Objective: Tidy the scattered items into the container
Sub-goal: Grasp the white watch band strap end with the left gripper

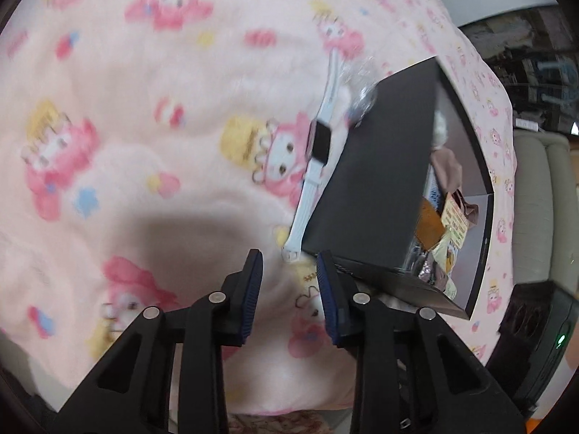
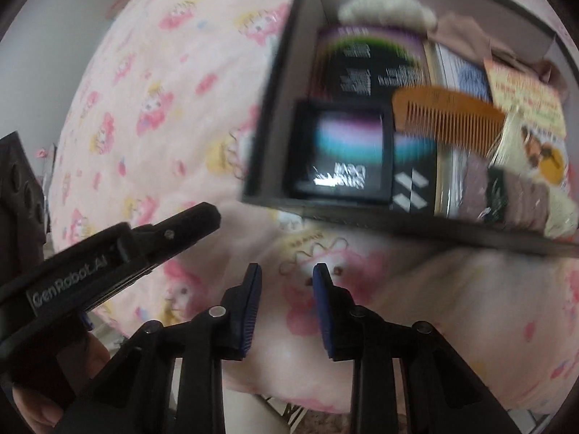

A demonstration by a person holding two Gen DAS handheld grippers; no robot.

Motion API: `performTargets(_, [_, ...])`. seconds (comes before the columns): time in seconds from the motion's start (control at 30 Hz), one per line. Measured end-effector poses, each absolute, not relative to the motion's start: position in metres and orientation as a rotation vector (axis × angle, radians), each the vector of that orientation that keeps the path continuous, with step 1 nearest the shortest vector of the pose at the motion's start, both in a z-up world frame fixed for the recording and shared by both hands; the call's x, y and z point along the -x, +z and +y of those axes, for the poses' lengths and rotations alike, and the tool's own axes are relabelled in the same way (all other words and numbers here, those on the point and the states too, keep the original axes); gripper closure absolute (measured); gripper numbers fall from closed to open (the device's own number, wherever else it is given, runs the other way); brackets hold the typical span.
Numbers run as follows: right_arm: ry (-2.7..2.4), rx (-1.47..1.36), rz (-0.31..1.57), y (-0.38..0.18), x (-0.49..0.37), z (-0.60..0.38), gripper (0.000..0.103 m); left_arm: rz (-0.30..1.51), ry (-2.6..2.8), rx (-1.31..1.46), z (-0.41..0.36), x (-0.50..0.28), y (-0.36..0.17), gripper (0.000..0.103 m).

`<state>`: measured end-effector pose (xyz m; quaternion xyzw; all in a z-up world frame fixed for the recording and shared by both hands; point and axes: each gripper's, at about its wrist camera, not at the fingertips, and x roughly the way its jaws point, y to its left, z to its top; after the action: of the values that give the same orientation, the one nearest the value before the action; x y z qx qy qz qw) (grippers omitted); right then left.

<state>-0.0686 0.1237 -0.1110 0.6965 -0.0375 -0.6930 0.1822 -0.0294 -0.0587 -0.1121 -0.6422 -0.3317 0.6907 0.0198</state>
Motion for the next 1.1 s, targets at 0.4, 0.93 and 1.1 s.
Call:
performTargets(0.4, [-1.995,-2.029,-0.055,-0.136,0.089,0.138,0.078,-0.967,2.054,2.070,-0.041,0.052,-0.164,0.078])
performTargets(0.93, [-1.948,-2.054,-0.199,-0.139,0.090,0.153,0.077,-0.918,2.045,2.033,-0.026,0.009,-0.130,0.102])
performTargets(1.1, [-1.899,-2.046,-0.253,-0.135,0.082,0.159,0.077,-0.943,1.950,2.046,-0.026,-0.015,-0.119,0.101])
